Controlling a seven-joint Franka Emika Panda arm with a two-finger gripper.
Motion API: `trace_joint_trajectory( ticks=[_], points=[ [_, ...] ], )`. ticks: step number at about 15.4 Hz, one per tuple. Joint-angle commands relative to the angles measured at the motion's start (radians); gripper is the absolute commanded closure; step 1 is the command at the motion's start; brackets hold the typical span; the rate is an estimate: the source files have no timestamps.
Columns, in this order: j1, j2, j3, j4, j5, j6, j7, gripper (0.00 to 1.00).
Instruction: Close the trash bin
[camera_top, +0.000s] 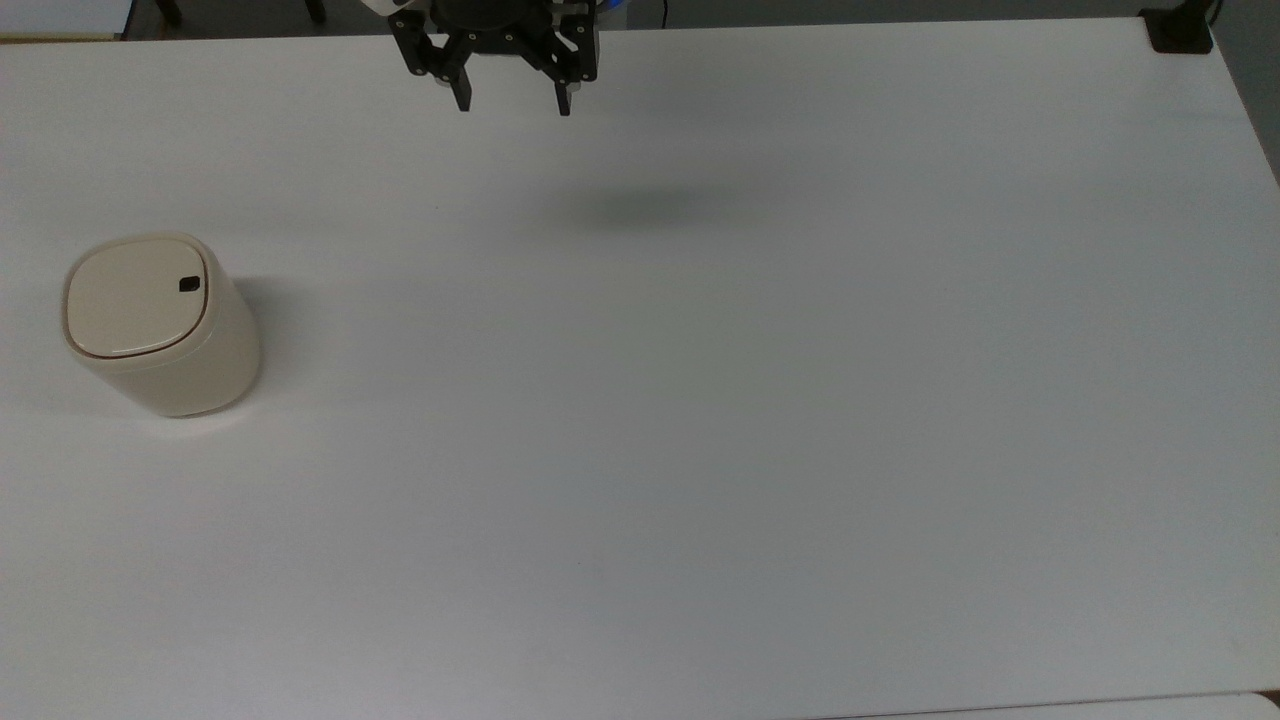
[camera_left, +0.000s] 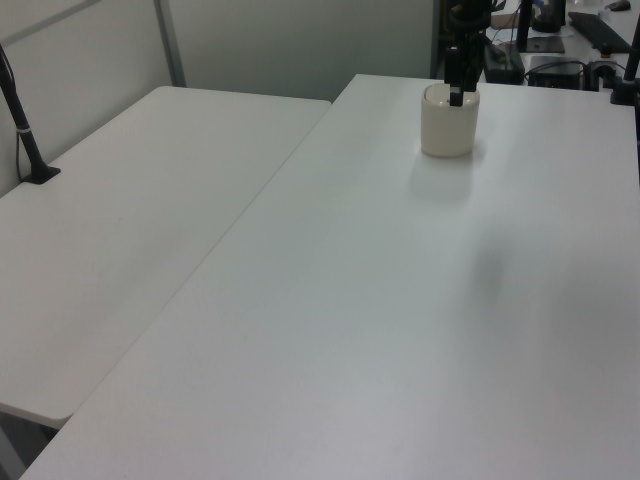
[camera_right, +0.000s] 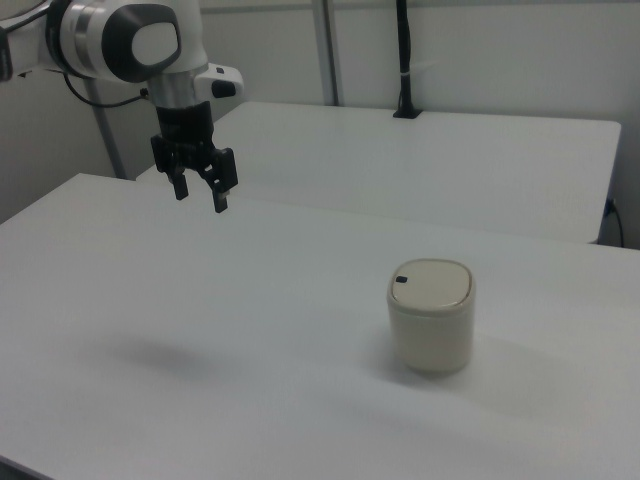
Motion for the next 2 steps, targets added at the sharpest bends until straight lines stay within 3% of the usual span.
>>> trace_joint_trajectory(
  ticks=[1, 2],
  points=[
    [-0.007, -0.025, -0.004, -0.02, 0.015, -0.014, -0.027, 0.0],
    [-0.011, -0.025, -0.004, -0.02, 0.017, -0.014, -0.027, 0.0]
  ],
)
